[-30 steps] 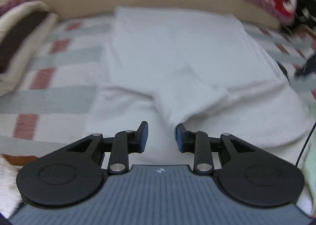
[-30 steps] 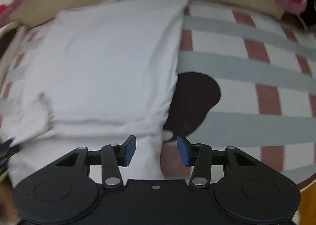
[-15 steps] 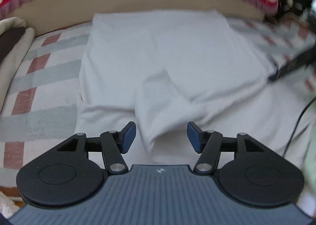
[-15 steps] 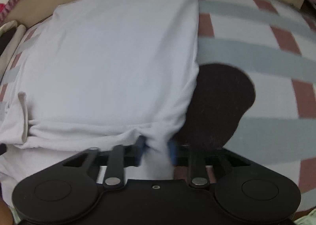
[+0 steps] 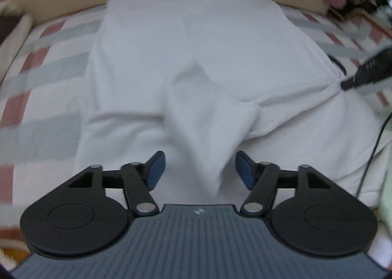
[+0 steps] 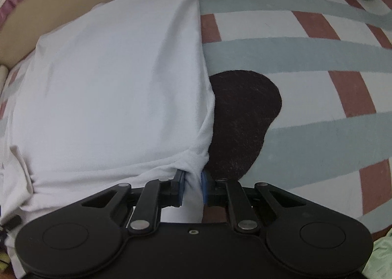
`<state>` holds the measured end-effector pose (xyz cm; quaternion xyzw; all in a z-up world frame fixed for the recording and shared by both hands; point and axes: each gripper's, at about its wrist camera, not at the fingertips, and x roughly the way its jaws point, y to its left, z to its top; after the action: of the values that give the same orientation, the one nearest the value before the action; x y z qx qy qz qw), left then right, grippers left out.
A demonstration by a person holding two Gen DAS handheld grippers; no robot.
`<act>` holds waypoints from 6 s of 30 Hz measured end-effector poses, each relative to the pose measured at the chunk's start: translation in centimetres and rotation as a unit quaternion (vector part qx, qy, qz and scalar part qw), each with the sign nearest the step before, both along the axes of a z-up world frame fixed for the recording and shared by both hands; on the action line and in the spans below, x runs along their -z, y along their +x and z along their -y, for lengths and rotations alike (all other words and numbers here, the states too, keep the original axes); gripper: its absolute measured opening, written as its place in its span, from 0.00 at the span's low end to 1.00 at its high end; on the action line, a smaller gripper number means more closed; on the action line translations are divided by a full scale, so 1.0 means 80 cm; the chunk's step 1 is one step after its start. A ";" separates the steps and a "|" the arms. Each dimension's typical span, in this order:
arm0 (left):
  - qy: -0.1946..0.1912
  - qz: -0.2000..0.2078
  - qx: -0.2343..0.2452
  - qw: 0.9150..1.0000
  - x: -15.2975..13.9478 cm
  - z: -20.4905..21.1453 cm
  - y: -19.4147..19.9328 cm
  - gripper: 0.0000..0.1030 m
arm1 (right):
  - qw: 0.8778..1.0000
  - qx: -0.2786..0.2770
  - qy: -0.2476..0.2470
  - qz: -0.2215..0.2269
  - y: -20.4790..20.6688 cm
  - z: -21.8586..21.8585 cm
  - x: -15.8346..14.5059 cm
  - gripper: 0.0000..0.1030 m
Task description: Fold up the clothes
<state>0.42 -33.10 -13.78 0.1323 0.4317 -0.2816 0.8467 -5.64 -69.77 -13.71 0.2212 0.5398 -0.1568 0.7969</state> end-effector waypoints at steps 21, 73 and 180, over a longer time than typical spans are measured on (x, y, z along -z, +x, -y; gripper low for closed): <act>-0.025 -0.010 -0.137 0.990 -0.065 -0.095 0.035 0.20 | 0.980 -0.072 -0.178 -0.050 -0.002 -0.051 -0.028 0.45; 0.038 -0.018 -0.006 0.999 -0.018 -0.066 0.089 0.11 | 0.980 -0.151 -0.121 -0.037 0.024 -0.066 -0.009 0.43; -0.197 -0.184 -0.109 0.957 -0.032 -0.109 0.161 0.10 | 0.960 -0.094 0.251 0.077 0.024 0.021 -0.033 0.15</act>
<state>13.32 -24.35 -11.21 -0.1389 0.5282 -0.2864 0.7872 -3.70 -71.42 -11.06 0.3737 0.5168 0.0769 0.7664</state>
